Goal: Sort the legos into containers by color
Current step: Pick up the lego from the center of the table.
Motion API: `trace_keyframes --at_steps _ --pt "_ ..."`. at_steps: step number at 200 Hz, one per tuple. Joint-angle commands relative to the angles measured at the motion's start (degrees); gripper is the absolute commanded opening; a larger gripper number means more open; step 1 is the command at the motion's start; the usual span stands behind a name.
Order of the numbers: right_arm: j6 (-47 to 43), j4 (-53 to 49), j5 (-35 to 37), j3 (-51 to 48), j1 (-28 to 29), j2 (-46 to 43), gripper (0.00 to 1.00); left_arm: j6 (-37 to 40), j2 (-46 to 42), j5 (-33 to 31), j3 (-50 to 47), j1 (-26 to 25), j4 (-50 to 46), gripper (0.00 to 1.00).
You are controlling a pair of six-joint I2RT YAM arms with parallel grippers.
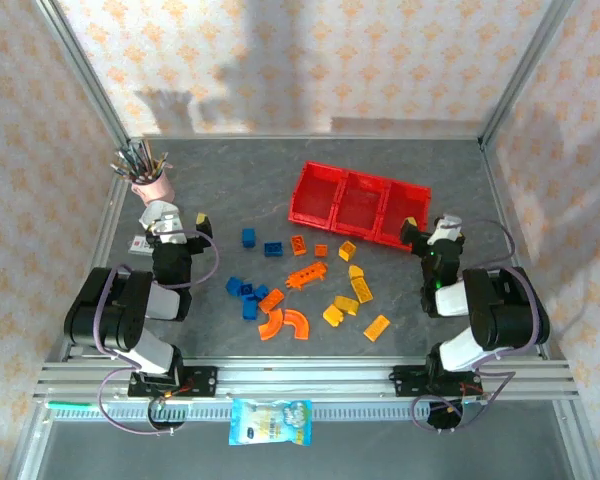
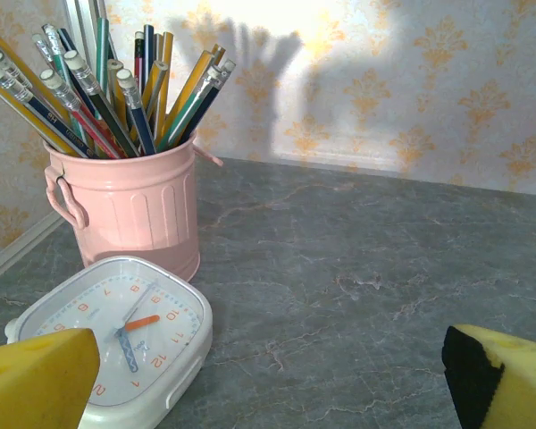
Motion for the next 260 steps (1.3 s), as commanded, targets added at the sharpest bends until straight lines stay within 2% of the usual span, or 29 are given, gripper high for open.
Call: trace_keyframes --at_steps 1,199,229,260 --pt "-0.9 2.5 -0.2 0.8 0.2 -0.4 1.0 0.6 -0.2 1.4 -0.1 0.3 0.9 0.99" --pt "-0.8 2.8 -0.2 0.6 0.2 -0.6 1.0 0.2 -0.3 0.1 0.3 0.3 0.1 0.99" --pt "-0.9 0.9 -0.7 0.9 0.2 -2.5 1.0 0.1 -3.5 0.1 -0.4 0.3 -1.1 0.99" --pt "0.9 -3.6 2.2 0.1 0.2 -9.2 1.0 0.5 -11.0 1.5 -0.8 0.3 -6.7 0.99"
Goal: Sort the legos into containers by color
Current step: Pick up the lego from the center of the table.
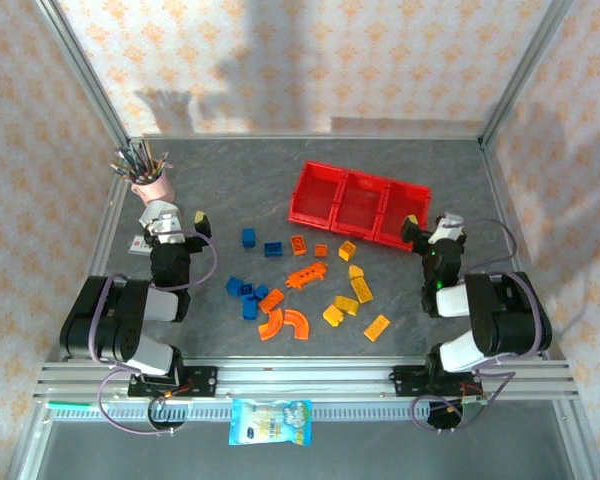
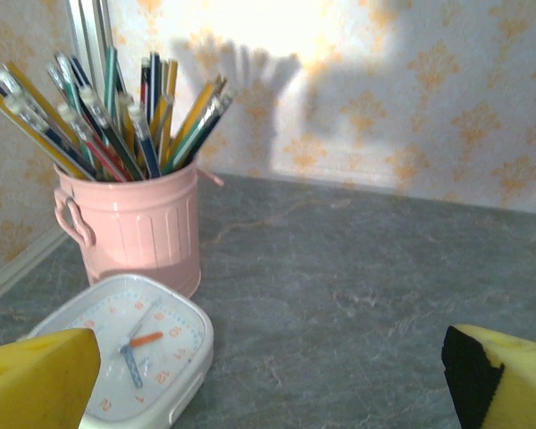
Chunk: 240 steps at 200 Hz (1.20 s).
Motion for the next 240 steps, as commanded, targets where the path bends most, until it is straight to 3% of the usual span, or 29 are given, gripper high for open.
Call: trace_keyframes --at_steps 1,61,92,113,142,172,200,240 --pt "1.0 -2.8 2.3 0.1 0.1 -5.8 1.0 0.5 -5.7 1.6 -0.5 0.3 -4.0 0.99" --pt "7.8 -22.5 2.5 4.6 0.0 -21.0 1.0 -6.5 -19.1 3.4 0.8 0.3 -15.9 0.99" --pt "23.1 -37.4 4.4 9.4 0.0 -26.6 1.0 -16.4 -23.8 4.4 6.6 0.5 -28.1 0.99" --pt "26.8 -43.4 0.1 11.3 0.0 -26.4 1.0 -22.6 -23.8 6.6 9.2 0.8 -32.2 0.99" --pt "27.8 -48.8 -3.1 13.3 0.0 -25.7 1.0 -31.2 -22.8 8.9 7.5 0.9 -30.8 0.99" --pt "26.6 -56.5 -5.1 16.9 0.6 -25.4 1.0 -32.3 -24.4 11.4 10.4 0.9 -40.2 0.99" --pt "25.2 -62.2 -6.2 19.1 2.5 -25.4 1.0 -35.1 -27.7 15.2 9.3 0.3 -42.8 0.99" --pt "23.4 -70.2 -6.3 22.8 8.1 -24.6 1.0 -36.1 -32.5 15.3 8.7 -6.4 -48.1 0.99"
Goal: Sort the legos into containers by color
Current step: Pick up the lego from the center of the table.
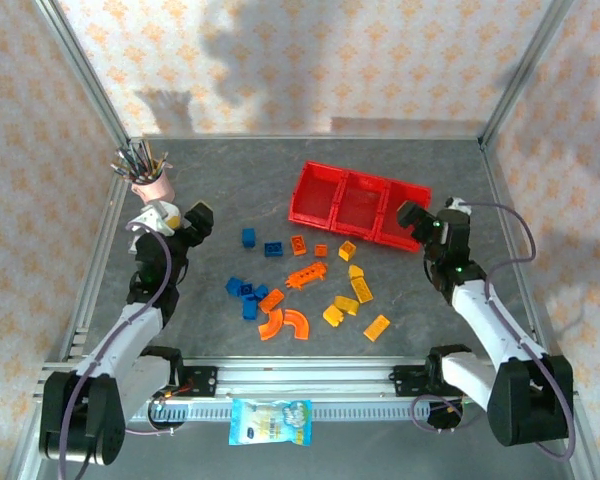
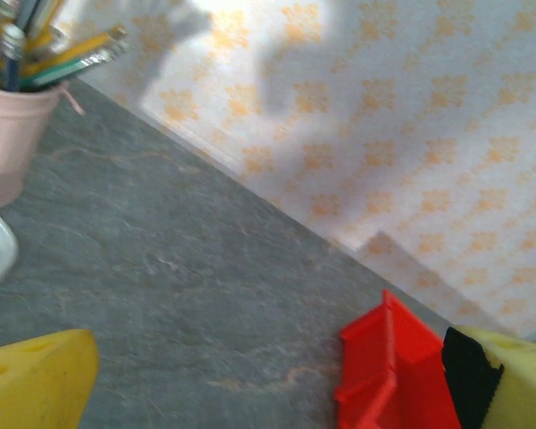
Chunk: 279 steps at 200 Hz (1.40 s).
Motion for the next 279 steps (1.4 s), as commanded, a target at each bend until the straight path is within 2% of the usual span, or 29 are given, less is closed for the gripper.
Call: trace_keyframes --at_steps 1,52,91,111,172,245,279 --pt "-1.9 -7.9 -0.3 3.3 3.2 0.7 1.0 -2.2 -2.5 2.1 0.3 -4.4 -4.7 0.99" --pt "-1.8 -15.3 3.4 7.2 14.9 5.0 1.0 -4.2 -0.7 0.2 1.5 -16.0 -4.9 0.99" --pt "-1.3 -14.5 4.2 8.3 21.3 8.9 1.0 -4.5 4.3 -3.6 4.8 -23.8 -4.9 0.99" --pt "-2.7 -14.9 5.1 10.5 23.5 14.1 1.0 -5.3 7.3 -4.4 6.0 -26.3 -3.4 0.99" --pt "-8.1 -14.3 6.4 16.9 26.4 25.9 0.93 -6.8 13.8 -5.7 9.2 -29.4 -2.6 0.99" --pt "-12.1 -11.6 5.2 21.0 27.3 35.5 0.86 -7.3 13.5 -8.2 9.9 -29.6 -5.9 0.99" --pt "-12.8 -12.2 4.2 22.2 28.1 37.6 0.79 -6.8 13.3 -8.3 11.2 -29.6 -9.5 0.99"
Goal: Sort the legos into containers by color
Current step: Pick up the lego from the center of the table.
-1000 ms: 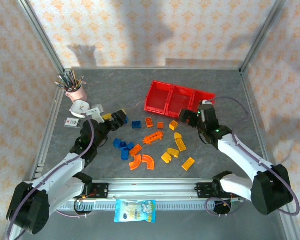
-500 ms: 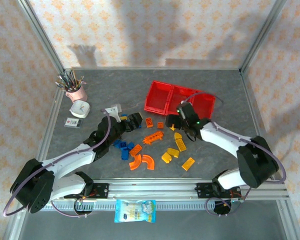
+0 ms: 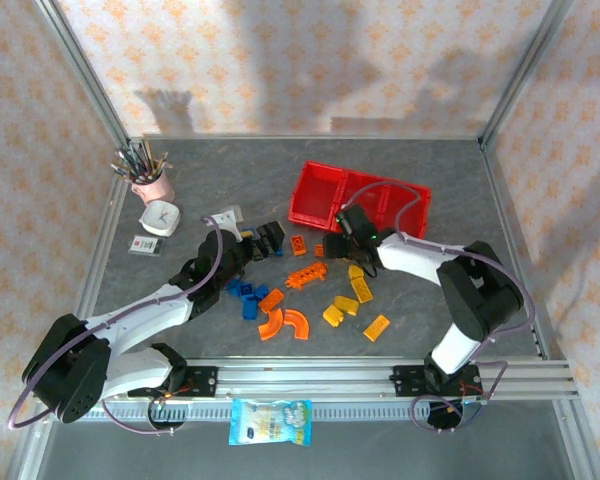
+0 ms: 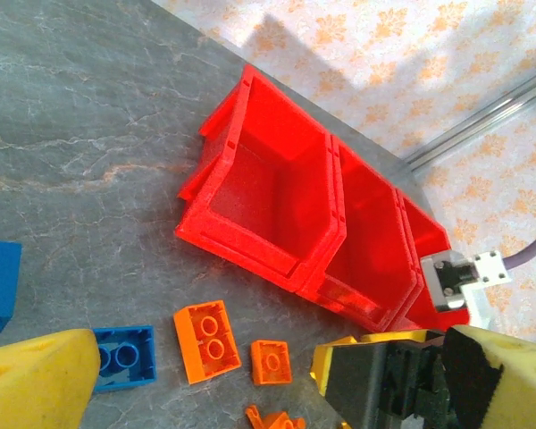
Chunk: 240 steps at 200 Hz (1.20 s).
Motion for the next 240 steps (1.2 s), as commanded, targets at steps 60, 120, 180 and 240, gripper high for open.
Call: trace_keyframes --at_steps 60,120,180,240 --pt "-0.2 -1.2 1.4 0.5 2.2 0.3 0.61 0.5 -1.8 -1.7 2.2 -0.4 -3.9 0.99" --pt "-0.8 -2.3 3.2 1.4 2.2 1.5 0.41 0.9 -1.5 -1.5 2.6 -0.4 -5.0 0.99" --pt "-0.8 -4.5 2.5 3.5 2.2 -1.4 0.24 1.9 -2.5 -1.5 3.6 -0.4 -6.4 0.99" --pt "2.0 -7.6 2.5 12.9 2.2 -3.6 0.24 5.7 -4.5 -3.9 8.0 1.6 -11.6 0.99"
